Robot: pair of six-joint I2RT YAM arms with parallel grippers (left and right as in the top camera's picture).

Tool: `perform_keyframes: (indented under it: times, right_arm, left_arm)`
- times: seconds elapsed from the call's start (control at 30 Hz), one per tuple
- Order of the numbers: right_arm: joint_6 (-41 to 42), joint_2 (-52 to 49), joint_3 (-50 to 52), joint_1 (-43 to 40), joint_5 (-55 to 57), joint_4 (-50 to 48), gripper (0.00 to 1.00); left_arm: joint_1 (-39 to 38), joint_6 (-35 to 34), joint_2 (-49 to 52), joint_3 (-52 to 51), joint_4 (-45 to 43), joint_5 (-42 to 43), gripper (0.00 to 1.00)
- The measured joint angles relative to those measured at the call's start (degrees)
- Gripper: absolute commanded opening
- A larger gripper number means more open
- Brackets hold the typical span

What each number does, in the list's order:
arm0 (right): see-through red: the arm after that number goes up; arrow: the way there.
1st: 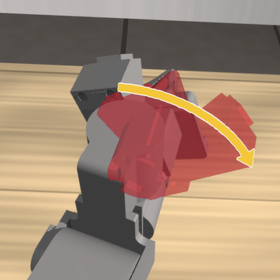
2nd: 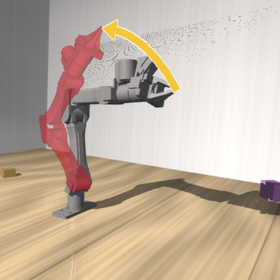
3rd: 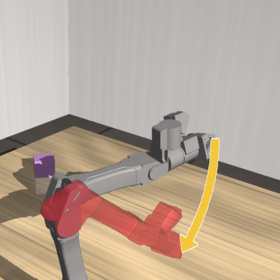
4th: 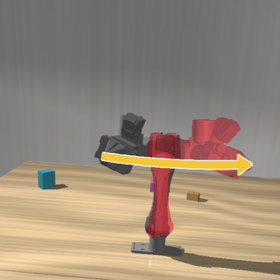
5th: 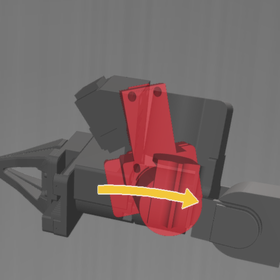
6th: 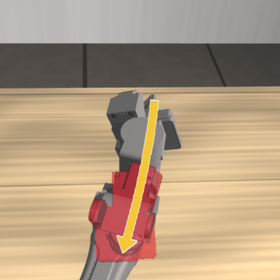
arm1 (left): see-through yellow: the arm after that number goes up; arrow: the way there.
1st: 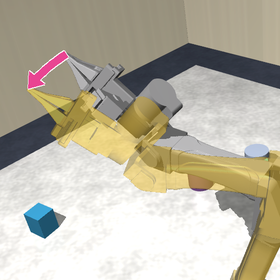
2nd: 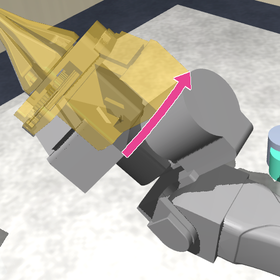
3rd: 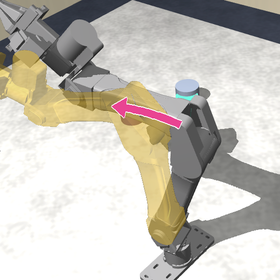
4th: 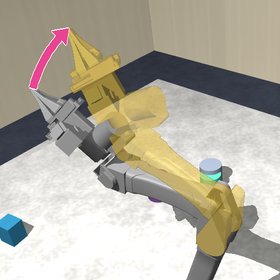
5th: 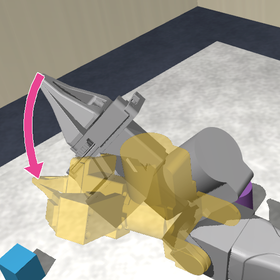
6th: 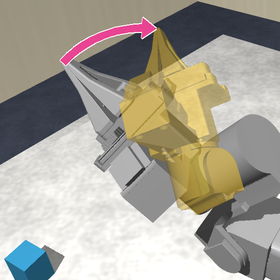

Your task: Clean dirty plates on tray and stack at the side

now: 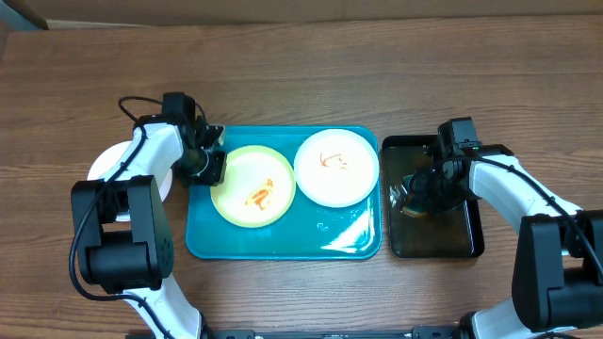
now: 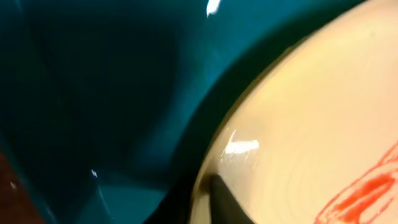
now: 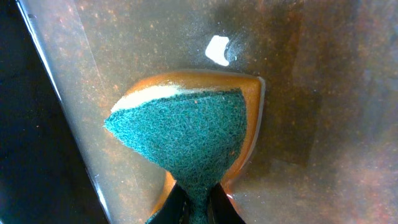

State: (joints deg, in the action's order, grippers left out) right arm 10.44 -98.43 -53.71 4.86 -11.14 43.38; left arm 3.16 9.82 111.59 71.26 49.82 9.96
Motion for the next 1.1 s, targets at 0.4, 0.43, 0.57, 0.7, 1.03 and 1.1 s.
perform_keyframes:
  times: [0.4,0.43,0.57,0.7,1.03,1.1]
  right_arm:
    - [0.04,-0.70,-9.25,0.00,-2.60,15.41,0.04]
    - [0.04,-0.57,-10.10,0.00,-2.62,15.43,0.04]
    - [0.02,-0.31,-9.57,0.00,-2.51,13.20,0.04]
    - [0.09,-0.31,-3.69,0.00,-2.40,7.41,0.04]
    - [0.09,0.55,-3.85,0.00,-4.85,10.54,0.04]
    - [0.04,0.92,-8.48,0.28,-5.88,13.84,0.04]
  left_arm:
    - [-0.20,-6.54,0.07,-0.33,9.79,1.57,0.04]
    - [-0.17,-6.75,0.09,-0.42,10.36,1.57,0.04]
    - [-0.17,-7.89,0.09,-0.72,12.46,1.38,0.04]
    - [-0.17,-8.74,0.31,-0.79,13.60,1.33,0.04]
    - [-0.17,-9.53,0.42,-0.79,14.49,1.31,0.04]
    - [-0.17,-9.53,0.42,-0.79,14.62,1.31,0.04]
